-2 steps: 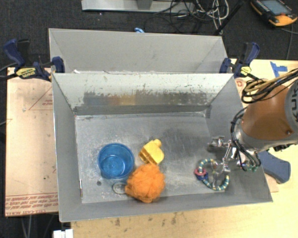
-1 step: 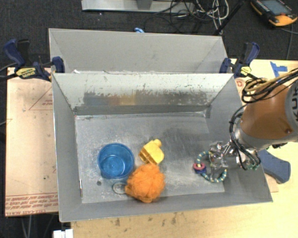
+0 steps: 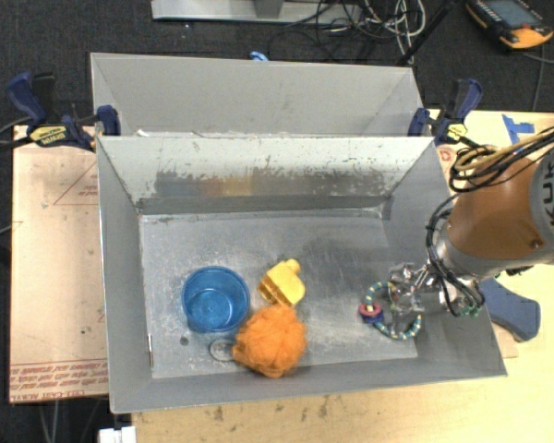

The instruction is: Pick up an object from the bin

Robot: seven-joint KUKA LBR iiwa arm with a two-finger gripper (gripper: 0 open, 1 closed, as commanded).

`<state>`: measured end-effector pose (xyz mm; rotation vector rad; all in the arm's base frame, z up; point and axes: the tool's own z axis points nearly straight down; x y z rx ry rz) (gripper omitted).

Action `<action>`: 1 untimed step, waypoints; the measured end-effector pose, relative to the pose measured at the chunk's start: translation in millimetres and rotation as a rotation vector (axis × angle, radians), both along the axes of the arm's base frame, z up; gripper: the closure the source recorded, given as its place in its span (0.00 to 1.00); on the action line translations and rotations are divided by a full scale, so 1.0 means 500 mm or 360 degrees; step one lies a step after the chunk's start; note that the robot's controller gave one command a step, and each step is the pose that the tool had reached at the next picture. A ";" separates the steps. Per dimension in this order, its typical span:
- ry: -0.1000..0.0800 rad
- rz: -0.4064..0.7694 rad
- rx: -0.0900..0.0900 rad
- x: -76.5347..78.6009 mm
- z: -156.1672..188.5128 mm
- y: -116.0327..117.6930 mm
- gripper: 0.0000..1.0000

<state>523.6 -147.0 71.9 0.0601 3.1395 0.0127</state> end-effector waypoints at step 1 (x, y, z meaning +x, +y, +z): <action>0.0005 0.0006 0.0000 -0.002 0.007 0.001 1.00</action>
Offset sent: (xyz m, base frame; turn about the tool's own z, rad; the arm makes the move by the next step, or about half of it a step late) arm 0.0000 0.0000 0.0476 0.0000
